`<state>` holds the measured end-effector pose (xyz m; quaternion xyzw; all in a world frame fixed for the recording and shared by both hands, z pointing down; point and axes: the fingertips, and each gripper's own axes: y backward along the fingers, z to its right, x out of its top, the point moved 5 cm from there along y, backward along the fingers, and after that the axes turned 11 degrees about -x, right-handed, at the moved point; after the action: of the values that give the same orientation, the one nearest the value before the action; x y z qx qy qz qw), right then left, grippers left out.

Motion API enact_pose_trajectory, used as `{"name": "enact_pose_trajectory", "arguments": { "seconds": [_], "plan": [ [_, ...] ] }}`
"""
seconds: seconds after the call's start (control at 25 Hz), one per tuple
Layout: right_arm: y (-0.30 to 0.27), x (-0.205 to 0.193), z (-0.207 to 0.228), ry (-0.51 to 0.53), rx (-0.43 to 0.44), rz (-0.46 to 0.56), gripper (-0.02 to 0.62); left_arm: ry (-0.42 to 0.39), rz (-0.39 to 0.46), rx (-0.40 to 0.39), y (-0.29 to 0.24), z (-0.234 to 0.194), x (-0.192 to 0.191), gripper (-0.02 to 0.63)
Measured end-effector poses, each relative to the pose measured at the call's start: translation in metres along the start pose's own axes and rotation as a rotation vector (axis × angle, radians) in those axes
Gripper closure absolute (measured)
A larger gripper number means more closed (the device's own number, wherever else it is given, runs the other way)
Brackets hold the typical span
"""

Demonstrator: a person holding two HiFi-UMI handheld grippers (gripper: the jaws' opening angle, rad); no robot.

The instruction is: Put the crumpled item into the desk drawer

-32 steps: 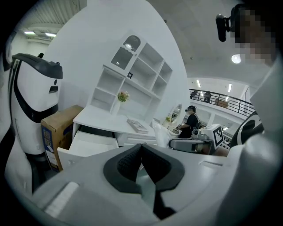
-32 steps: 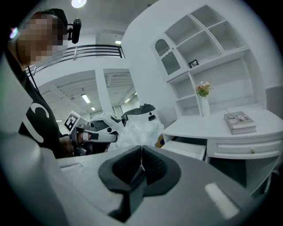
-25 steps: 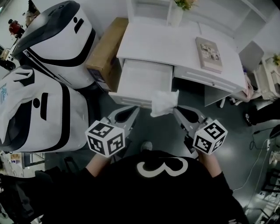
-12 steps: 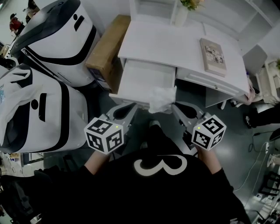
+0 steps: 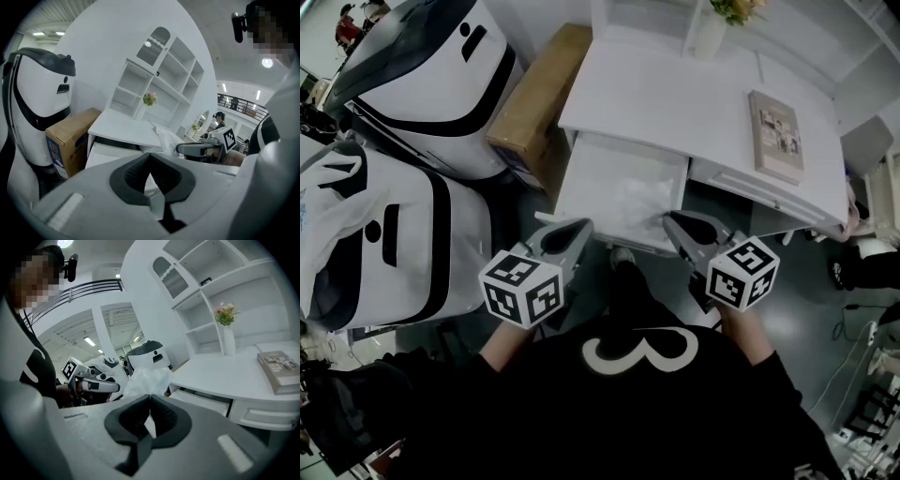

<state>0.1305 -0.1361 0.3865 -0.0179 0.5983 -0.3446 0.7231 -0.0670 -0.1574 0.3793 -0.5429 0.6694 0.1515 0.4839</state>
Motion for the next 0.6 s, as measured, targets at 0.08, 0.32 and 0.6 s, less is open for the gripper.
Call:
{"name": "enact_pose_trajectory", "arguments": {
  "seconds": [0.08,0.32,0.6],
  "plan": [
    [-0.015,0.006,0.011,0.007,0.009,-0.017,0.586,0.016,0.003,0.011,-0.009,-0.01,0.006,0.597],
    [-0.062,0.015,0.039,0.011,0.041,-0.087,0.586,0.055,0.009,0.046,-0.031,-0.038,0.021,0.597],
    [-0.111,0.012,0.061,0.029,0.065,-0.172,0.586,0.095,0.012,0.092,-0.045,-0.069,0.028,0.597]
  ]
}}
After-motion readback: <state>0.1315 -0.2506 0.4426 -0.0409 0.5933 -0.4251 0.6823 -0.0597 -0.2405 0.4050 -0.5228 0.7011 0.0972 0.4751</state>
